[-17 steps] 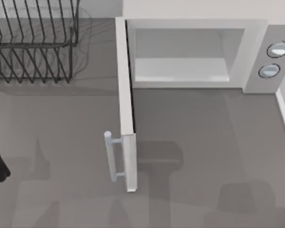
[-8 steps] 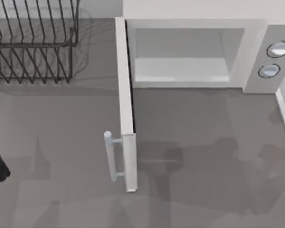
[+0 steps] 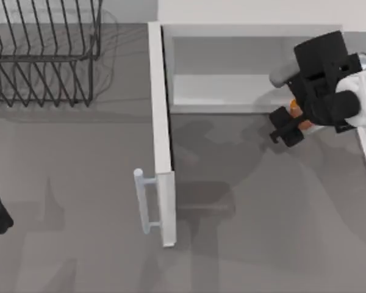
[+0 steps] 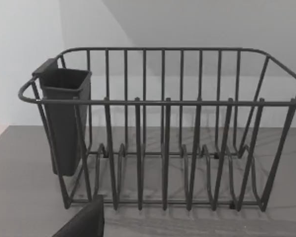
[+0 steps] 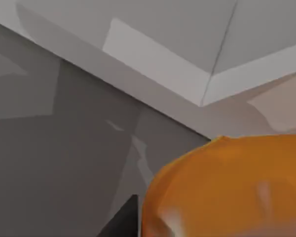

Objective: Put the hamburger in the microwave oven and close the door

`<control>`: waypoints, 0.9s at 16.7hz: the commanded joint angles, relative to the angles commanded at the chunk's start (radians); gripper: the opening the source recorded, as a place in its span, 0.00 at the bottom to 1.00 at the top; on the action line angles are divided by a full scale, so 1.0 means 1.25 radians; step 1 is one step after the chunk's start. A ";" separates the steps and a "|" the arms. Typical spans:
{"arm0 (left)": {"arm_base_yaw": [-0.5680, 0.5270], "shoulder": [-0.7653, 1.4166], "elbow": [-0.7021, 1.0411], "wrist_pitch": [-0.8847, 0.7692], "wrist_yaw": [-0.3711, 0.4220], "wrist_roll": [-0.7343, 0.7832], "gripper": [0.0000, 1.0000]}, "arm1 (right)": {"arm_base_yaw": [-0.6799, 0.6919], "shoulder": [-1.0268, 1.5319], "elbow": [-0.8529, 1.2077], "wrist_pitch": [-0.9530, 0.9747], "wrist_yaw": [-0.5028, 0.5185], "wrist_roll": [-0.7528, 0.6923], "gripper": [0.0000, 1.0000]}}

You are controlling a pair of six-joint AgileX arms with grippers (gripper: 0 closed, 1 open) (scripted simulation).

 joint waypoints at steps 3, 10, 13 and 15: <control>0.000 0.000 0.000 0.000 0.000 0.000 1.00 | 0.095 0.102 0.026 0.228 0.069 0.166 0.00; 0.000 0.000 0.000 0.000 0.000 0.000 1.00 | 0.201 0.242 0.070 0.556 0.203 0.399 0.00; 0.000 0.000 0.000 0.000 0.000 0.000 1.00 | 0.206 0.251 0.074 0.575 0.214 0.413 0.00; 0.000 0.000 0.000 0.000 0.000 0.000 1.00 | 0.206 0.251 0.074 0.575 0.214 0.413 0.00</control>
